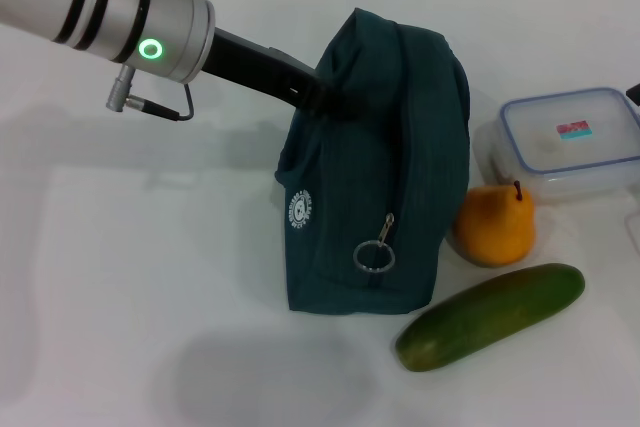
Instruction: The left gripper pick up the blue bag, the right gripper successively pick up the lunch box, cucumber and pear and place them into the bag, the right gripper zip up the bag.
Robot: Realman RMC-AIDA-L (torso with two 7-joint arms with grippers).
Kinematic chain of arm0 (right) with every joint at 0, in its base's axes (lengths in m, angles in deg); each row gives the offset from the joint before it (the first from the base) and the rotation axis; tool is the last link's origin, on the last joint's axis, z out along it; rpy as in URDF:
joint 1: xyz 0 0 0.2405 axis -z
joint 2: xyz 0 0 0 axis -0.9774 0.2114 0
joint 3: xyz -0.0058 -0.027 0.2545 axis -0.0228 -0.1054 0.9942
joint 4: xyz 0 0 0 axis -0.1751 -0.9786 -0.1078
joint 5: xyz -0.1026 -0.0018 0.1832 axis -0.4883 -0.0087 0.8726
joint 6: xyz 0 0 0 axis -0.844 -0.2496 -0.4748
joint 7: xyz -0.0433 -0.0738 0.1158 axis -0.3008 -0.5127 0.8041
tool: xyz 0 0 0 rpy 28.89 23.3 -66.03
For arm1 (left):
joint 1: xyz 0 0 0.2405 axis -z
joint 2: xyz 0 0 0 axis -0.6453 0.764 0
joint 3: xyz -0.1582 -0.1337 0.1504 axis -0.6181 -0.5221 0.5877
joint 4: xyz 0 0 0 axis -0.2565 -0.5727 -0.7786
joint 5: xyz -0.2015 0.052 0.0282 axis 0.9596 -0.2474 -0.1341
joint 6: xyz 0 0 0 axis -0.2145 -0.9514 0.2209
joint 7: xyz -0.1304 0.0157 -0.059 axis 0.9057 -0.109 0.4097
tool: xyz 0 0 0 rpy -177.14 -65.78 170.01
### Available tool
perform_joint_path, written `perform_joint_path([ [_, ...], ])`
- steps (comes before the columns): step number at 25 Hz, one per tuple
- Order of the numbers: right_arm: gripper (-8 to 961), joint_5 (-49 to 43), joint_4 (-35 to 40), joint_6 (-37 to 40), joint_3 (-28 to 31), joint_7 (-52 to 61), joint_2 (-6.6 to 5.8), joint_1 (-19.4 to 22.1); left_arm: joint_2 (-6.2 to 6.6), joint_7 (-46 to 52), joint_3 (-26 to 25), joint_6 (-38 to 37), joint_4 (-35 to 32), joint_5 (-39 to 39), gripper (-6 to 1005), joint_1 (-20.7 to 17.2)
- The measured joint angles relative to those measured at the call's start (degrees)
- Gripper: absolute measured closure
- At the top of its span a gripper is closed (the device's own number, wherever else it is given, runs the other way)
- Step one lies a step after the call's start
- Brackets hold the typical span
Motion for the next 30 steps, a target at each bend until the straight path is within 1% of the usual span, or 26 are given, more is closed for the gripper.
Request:
perform_joint_path([
  [9, 497, 0.2, -0.2, 0.4, 0.4, 0.1, 0.00, 0.7, 0.00, 0.0, 0.0, 0.0, 0.0, 0.0, 953, 0.0],
  [14, 705, 0.1, -0.6, 0.3, 0.2, 0.0, -0.07, 0.7, 0.00, 0.0, 0.0, 0.0, 0.0, 0.0, 953, 0.0],
  [17, 857, 0.0, -0.6, 0.2, 0.0, 0.0, -0.14, 0.7, -0.01, -0.1, 0.0, -0.1, 0.0, 0.0, 953, 0.0],
  [22, 854, -0.5, -0.4, 0.8, -0.2, -0.1, -0.20, 0.7, -0.01, -0.1, 0.2, -0.2, 0.0, 0.0, 953, -0.1],
  [30, 850, 0.6, -0.1, 8.0, 0.7, 0.3, -0.45, 2.3, 0.00, -0.1, 0.1, -0.4, -0.3, 0.1, 953, -0.2],
])
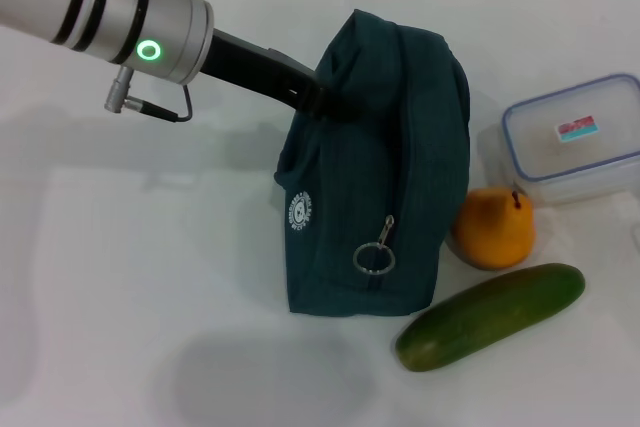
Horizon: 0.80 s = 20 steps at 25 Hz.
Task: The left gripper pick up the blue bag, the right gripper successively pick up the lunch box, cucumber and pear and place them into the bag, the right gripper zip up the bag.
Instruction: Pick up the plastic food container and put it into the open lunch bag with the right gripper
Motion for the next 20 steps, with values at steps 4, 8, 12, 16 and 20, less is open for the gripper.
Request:
perform_joint_path([
  [4, 848, 0.2, 0.0, 0.6, 0.0, 0.0, -0.01, 0.4, 0.00, 0.0, 0.1, 0.1, 0.0, 0.0, 953, 0.3],
  [8, 846, 0.2, 0.2, 0.3, -0.3, -0.4, -0.08, 0.6, 0.00, 0.0, 0.2, 0.2, 0.0, 0.1, 953, 0.4],
  [12, 844, -0.2, 0.7, 0.4, -0.8, -2.3, -0.09, 0.6, 0.00, -0.1, 0.3, 0.2, 0.1, 0.1, 953, 0.4],
  [16, 842, 0.2, 0.5, 1.3, -0.2, -1.9, -0.09, 0.7, 0.00, -0.2, 0.3, 0.2, 0.0, 0.2, 953, 0.1],
  [20, 839, 1.4, 0.3, 5.5, 0.0, -0.3, -0.09, 1.0, 0.01, -0.6, 0.2, 0.0, 0.0, 1.0, 953, -0.2],
])
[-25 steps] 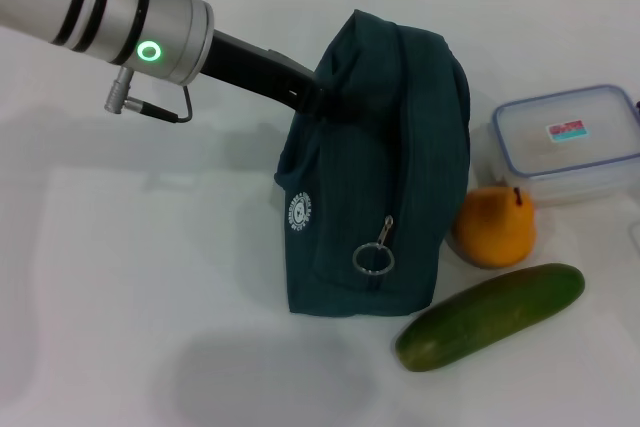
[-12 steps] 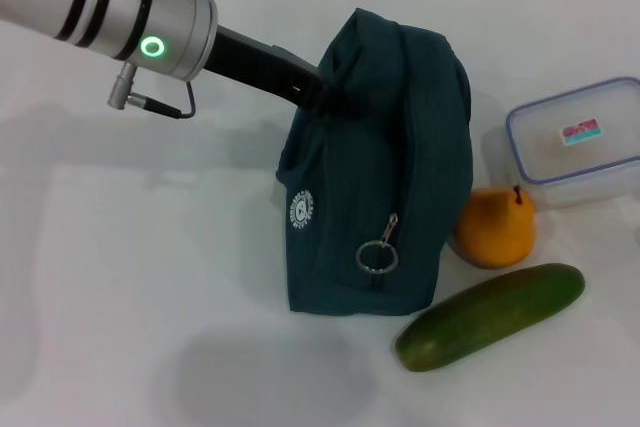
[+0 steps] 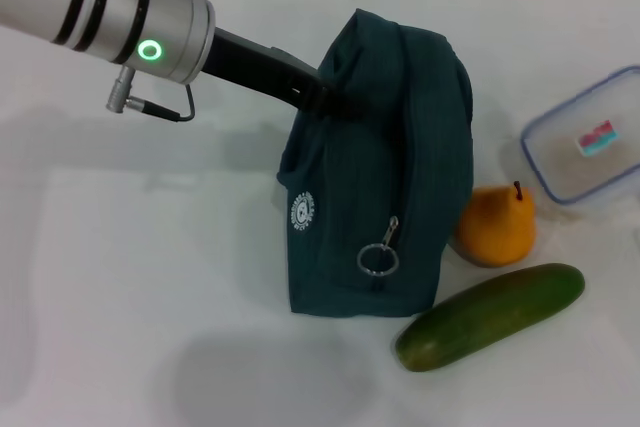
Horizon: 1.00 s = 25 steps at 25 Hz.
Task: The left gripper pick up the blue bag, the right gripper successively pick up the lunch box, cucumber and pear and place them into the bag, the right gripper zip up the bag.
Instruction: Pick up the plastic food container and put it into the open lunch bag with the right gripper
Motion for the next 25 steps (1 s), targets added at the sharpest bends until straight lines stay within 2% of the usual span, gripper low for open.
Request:
perform_joint_path([
  [15, 832, 1.6, 0.2, 6.3, 0.0, 1.7, 0.00, 1.1, 0.04, -0.1, 0.1, -0.1, -0.2, 0.4, 953, -0.2],
  [25, 826, 5.7, 0.4, 14.2, 0.0, 2.2, 0.00, 0.3, 0.00, 0.2, 1.0, -0.4, -0.8, 0.5, 953, 1.0],
])
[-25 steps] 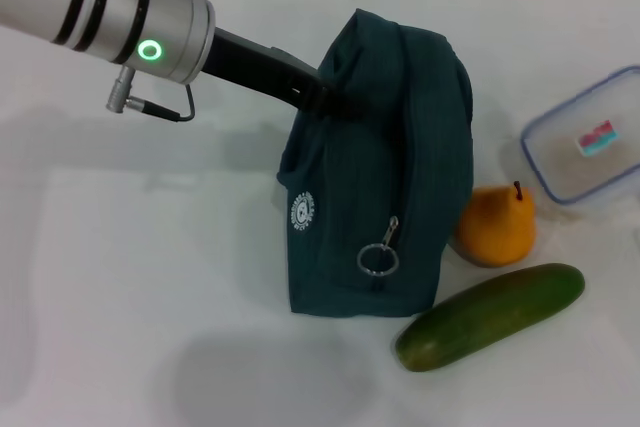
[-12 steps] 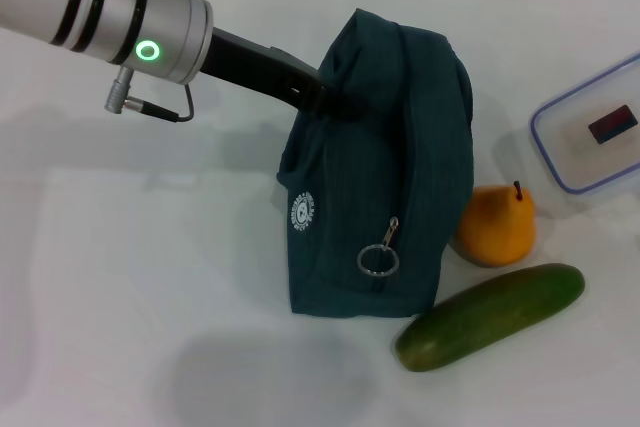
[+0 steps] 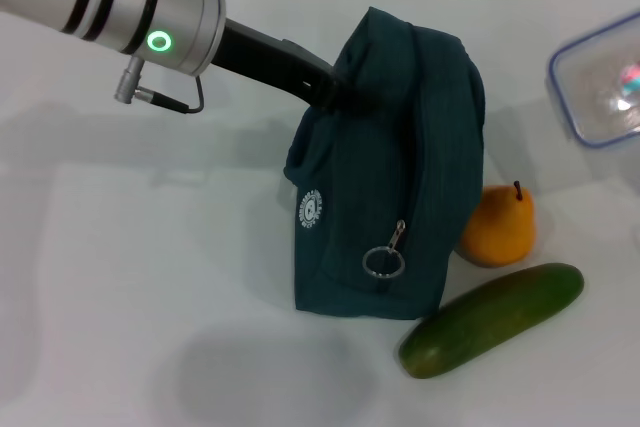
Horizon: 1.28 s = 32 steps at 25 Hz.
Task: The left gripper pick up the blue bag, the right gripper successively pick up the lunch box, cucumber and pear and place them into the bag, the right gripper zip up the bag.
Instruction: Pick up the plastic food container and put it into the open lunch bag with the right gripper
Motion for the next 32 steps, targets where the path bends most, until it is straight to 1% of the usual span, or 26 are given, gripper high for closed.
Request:
perform_joint_path([
  [6, 823, 2.2, 0.1, 3.6, 0.1, 0.0, 0.00, -1.0, -0.02, 1.7, 0.6, -1.0, -2.9, 0.0, 952, 0.0],
  [12, 820, 3.9, 0.2, 5.9, 0.1, 0.1, -0.06, -1.5, 0.10, 5.2, 0.6, -2.2, -8.3, 0.0, 952, 0.0],
  [16, 818, 4.6, 0.6, 7.4, 0.1, 0.1, -0.09, -2.3, 0.13, 7.1, 1.0, -2.7, -10.7, -0.4, 952, -0.1],
  [23, 814, 5.7, 0.7, 8.8, 0.1, 0.4, -0.07, -3.8, -0.14, 8.4, 5.0, -2.2, -10.8, -0.5, 952, -0.6],
  [29, 811, 7.0, 0.7, 9.7, 0.1, 0.6, 0.15, -5.4, -0.22, 8.9, 7.5, -0.2, -10.7, -0.1, 952, -0.6],
  [32, 809, 7.5, 0.7, 9.9, 0.1, 0.6, 0.19, -6.7, -0.26, 9.4, 8.0, 0.1, -11.1, 0.0, 952, -0.4],
])
